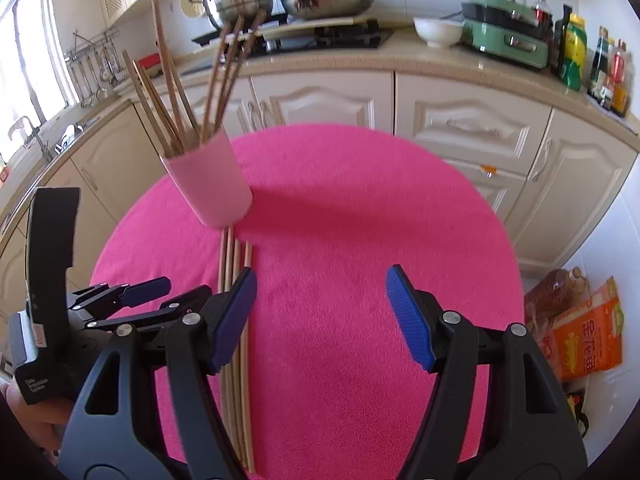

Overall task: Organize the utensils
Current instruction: 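Move both open tools back down to the chopstick row, then grasp a chopstick with the left tool while the right tool grasps another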

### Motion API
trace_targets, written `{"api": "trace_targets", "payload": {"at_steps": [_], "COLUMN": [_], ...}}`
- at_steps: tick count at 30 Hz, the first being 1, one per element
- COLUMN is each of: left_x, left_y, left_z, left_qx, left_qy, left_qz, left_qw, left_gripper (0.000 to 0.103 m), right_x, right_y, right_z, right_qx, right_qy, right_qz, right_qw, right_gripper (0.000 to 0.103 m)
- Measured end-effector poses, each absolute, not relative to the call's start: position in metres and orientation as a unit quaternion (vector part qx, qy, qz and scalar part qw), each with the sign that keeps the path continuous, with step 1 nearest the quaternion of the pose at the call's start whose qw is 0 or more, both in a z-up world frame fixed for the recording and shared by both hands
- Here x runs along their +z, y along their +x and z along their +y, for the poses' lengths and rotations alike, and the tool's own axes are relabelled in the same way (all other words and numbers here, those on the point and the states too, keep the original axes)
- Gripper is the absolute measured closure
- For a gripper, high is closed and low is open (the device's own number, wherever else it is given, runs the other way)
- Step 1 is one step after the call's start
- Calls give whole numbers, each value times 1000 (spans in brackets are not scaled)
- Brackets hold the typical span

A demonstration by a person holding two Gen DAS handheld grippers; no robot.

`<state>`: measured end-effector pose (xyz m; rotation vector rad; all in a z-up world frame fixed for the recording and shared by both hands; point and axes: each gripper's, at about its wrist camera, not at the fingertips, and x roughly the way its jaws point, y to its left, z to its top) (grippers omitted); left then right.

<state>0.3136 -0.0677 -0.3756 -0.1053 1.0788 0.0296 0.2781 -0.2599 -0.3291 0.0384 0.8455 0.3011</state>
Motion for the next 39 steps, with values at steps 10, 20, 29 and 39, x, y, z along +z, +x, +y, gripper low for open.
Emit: {"api": "trace_targets", "payload": {"at_steps": [10, 20, 29, 39], "left_x": [-394, -398, -399, -400], "left_y": [326, 360, 374, 364], "left_z": [-69, -92, -83, -42], "left_qx": [34, 69, 44, 1], "left_qy": [-47, 14, -31, -108], "left_qz": [548, 618, 635, 638], "left_qw": [834, 783, 771, 762], "left_gripper": [49, 51, 86, 95], "right_x": [-349, -354, -358, -372], "right_y": [290, 300, 311, 322], "right_z": [-260, -258, -257, -221], "right_qx": [155, 168, 185, 232], "right_qy": [23, 21, 25, -7], "right_qz": [440, 453, 474, 527], "right_qw": [884, 875, 860, 818], "right_gripper": [36, 36, 36, 44]}}
